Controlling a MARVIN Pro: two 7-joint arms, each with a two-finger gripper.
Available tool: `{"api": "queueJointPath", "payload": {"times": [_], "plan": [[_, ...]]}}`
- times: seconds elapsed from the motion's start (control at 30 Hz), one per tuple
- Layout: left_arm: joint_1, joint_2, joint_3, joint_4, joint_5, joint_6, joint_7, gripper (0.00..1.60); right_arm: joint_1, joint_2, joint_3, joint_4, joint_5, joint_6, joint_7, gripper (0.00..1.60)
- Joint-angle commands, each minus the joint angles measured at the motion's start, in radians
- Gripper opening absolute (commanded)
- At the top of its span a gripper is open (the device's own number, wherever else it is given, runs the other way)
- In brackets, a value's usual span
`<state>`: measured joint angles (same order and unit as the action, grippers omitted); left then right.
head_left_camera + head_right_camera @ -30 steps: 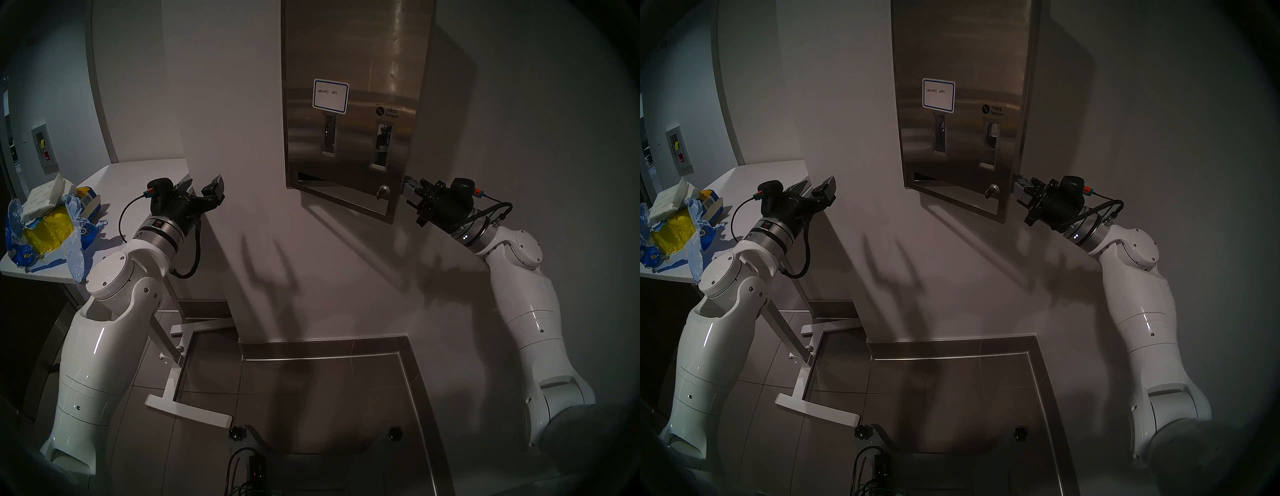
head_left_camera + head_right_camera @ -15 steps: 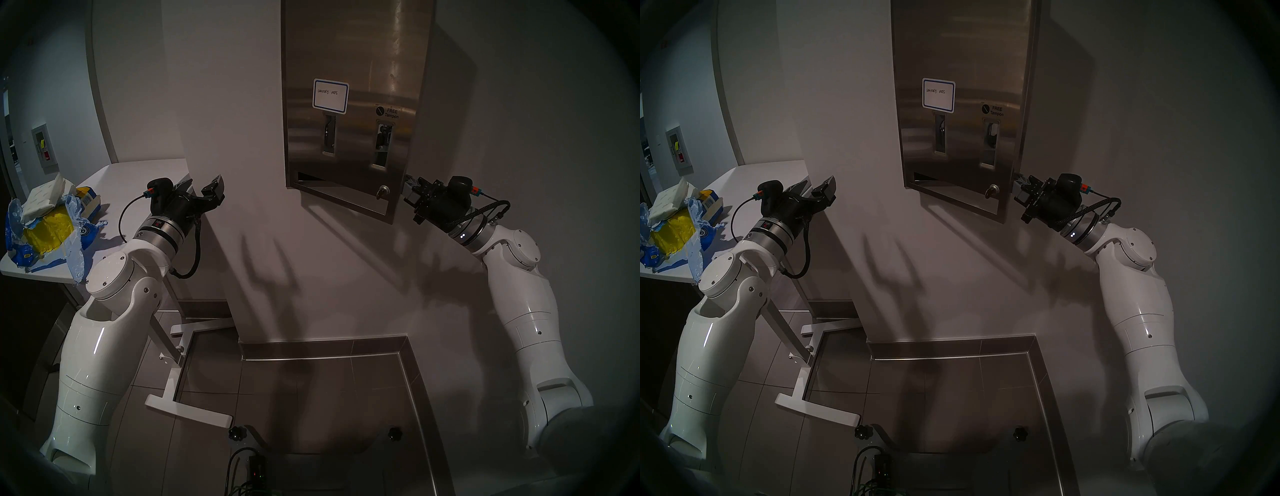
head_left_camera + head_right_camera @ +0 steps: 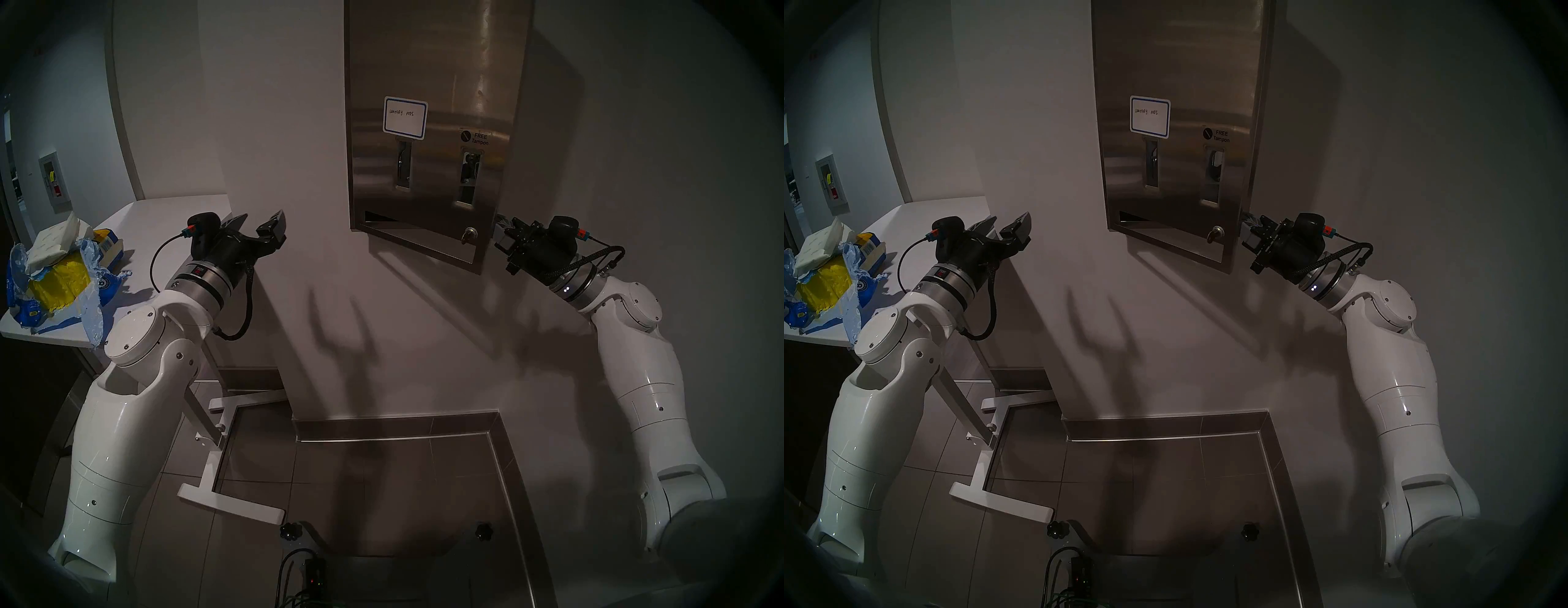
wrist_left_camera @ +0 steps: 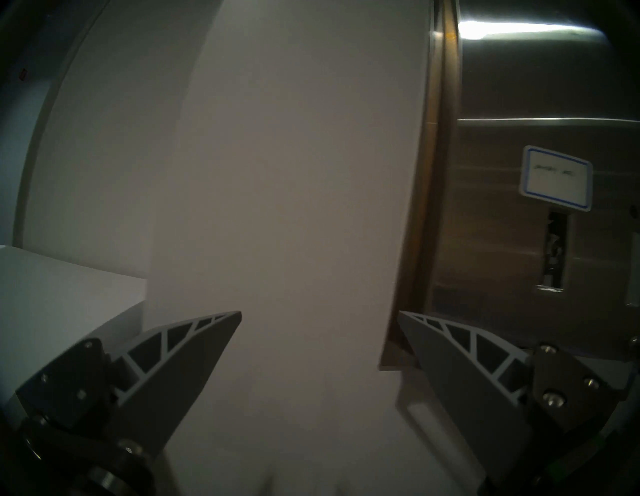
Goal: Open the dispenser door, put the pads inside, close the door
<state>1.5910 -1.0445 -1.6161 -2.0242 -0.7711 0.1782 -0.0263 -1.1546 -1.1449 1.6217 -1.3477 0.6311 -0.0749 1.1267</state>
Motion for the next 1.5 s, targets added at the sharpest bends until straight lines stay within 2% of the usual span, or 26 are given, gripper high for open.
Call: {"api": "queueJointPath", "payload": {"times": [0.0,0.07,0.1,0.3,0.57,0.83,1.03,1.1,1.37,1.47], "plan": [[-0.011,0.008,0.015,-0.108,-0.048,0.004,-0.074,1.6,0.024,0.004,0.01,-0.026,0.006,-0.005,0.002,0.0],[0.003,0.011,0.011,-0.155,-0.059,0.022,-0.07,1.6,0.024,0.004,0.01,-0.026,0.006,-0.005,0.001,0.0],[-0.019,0.006,0.02,-0.137,-0.074,0.014,-0.093,1.6,0.024,0.005,0.009,-0.026,0.006,-0.005,0.001,0.0],[-0.039,-0.003,0.027,-0.223,-0.126,0.051,-0.103,1.6,0.024,0.005,0.009,-0.025,0.007,-0.007,0.001,0.0],[-0.116,-0.03,0.082,-0.252,-0.21,0.132,-0.112,1.6,0.023,0.006,0.008,-0.026,0.008,-0.007,0.0,0.0],[-0.184,-0.058,0.141,-0.262,-0.244,0.173,-0.126,1.6,0.023,0.007,0.007,-0.027,0.008,-0.008,0.0,0.0],[-0.231,-0.076,0.185,-0.261,-0.245,0.191,-0.149,1.6,0.023,0.007,0.007,-0.027,0.009,-0.008,-0.001,0.0],[-0.263,-0.083,0.219,-0.25,-0.244,0.21,-0.159,1.6,0.023,0.007,0.007,-0.027,0.009,-0.008,-0.001,0.0],[-0.328,-0.094,0.299,-0.217,-0.205,0.229,-0.167,1.6,0.022,0.008,0.007,-0.028,0.009,-0.007,-0.002,0.0],[-0.355,-0.102,0.336,-0.194,-0.166,0.233,-0.16,1.6,0.022,0.008,0.007,-0.028,0.01,-0.007,-0.002,0.0]]}}
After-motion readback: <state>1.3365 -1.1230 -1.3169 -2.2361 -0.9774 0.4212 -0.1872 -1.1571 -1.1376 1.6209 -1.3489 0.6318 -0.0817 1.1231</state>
